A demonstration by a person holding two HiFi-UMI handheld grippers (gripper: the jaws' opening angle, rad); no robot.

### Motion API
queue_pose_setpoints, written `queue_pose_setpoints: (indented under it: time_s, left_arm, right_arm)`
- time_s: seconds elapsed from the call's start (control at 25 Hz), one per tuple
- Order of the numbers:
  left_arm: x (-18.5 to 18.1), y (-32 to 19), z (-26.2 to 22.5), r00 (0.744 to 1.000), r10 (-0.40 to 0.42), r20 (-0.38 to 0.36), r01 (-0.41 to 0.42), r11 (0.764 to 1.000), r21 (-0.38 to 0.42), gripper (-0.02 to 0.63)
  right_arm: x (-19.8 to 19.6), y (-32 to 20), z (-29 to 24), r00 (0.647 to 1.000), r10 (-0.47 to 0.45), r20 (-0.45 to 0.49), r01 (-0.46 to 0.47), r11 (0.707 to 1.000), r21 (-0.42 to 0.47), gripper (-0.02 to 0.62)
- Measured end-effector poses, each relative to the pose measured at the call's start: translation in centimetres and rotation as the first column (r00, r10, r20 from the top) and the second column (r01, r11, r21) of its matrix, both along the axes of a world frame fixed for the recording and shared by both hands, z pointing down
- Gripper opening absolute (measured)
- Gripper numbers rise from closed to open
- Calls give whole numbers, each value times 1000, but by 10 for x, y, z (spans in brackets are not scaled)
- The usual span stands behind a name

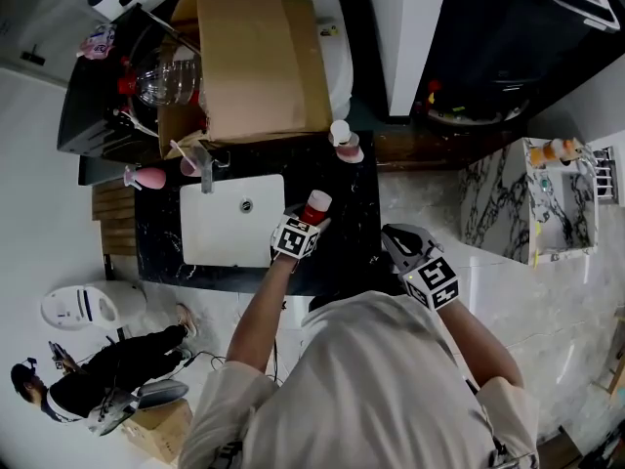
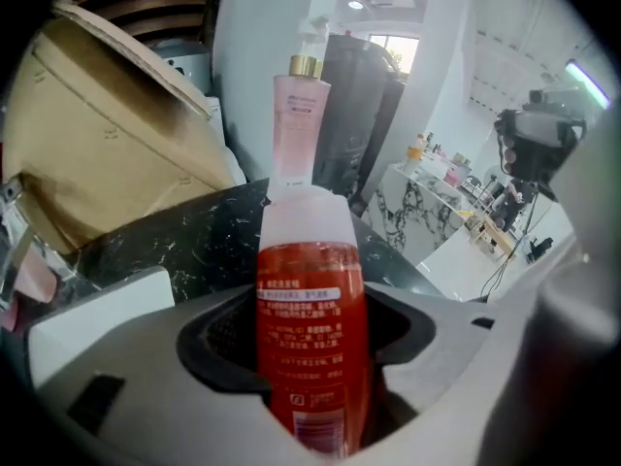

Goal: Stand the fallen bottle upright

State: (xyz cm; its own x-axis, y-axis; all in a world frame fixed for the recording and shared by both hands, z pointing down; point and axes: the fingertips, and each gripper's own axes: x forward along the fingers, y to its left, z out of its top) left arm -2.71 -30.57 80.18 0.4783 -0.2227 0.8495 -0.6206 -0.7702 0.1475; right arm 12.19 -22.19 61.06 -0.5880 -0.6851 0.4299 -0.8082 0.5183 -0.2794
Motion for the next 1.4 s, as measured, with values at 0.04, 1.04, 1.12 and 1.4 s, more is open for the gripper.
queue_pose_setpoints:
  time_s: [0.04, 1.04, 1.12, 1.4]
  left_arm:
    - [0, 1, -3, 1000, -2, -4, 2, 1000, 2, 288]
    - [-17, 12, -93, 959, -187, -211, 240, 934, 263, 288]
    - [-16, 14, -98, 952, -192, -238, 258, 923, 286, 288]
    - [-3, 28, -110, 926, -167, -338, 290, 889, 355, 288]
  right_arm:
    - [-1, 0, -1, 1000, 0, -1, 0, 1000, 3, 38]
    - [-7, 23, -27, 1000, -8, 6, 8, 997, 75, 38]
    - [-8, 25, -27, 1000, -21, 4, 20, 997, 79, 38]
    - [-10, 31, -25, 998, -63, -11, 64, 995, 75, 38]
